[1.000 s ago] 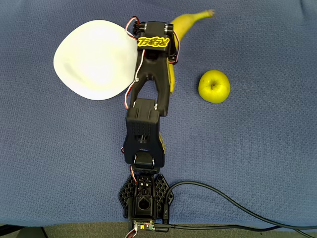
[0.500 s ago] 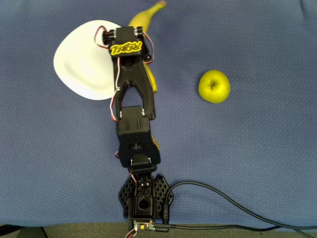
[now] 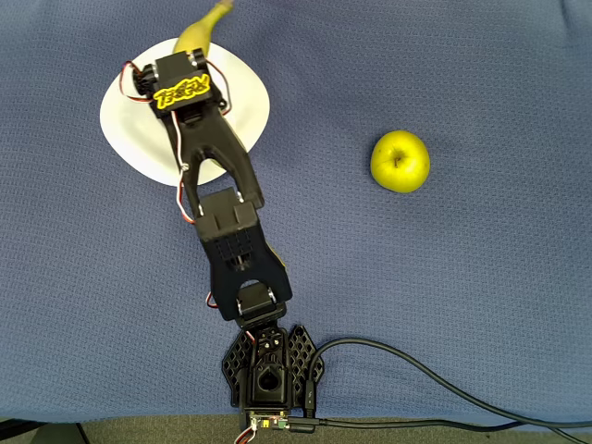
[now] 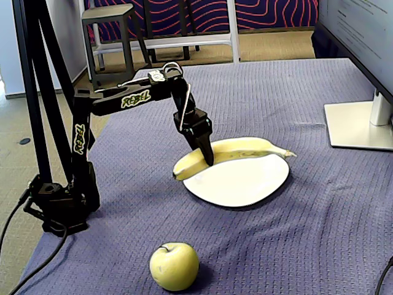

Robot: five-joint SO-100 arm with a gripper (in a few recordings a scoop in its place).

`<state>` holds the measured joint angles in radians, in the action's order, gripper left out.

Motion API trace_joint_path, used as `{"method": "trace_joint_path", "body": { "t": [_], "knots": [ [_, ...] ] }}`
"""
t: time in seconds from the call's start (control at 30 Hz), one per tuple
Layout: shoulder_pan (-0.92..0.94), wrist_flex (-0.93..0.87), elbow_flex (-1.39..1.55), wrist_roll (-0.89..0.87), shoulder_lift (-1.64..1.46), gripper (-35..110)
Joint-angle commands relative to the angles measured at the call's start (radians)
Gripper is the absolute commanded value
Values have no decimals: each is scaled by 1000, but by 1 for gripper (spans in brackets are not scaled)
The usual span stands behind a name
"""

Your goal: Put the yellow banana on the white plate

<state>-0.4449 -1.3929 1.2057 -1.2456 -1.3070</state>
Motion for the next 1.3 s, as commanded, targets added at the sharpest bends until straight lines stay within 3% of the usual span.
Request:
{"method": "trace_joint_path", "body": {
  "t": [0.0,0.73,0.87,1.1,1.27],
  "knots": [
    [-21,8,-127,0,20,0],
    [-44,28,-173,2,156,0],
    [-43,28,-164,20,153,16],
    [-48,26,-156,25,147,27],
    [-51,26,-156,25,140,21]
  ]
}}
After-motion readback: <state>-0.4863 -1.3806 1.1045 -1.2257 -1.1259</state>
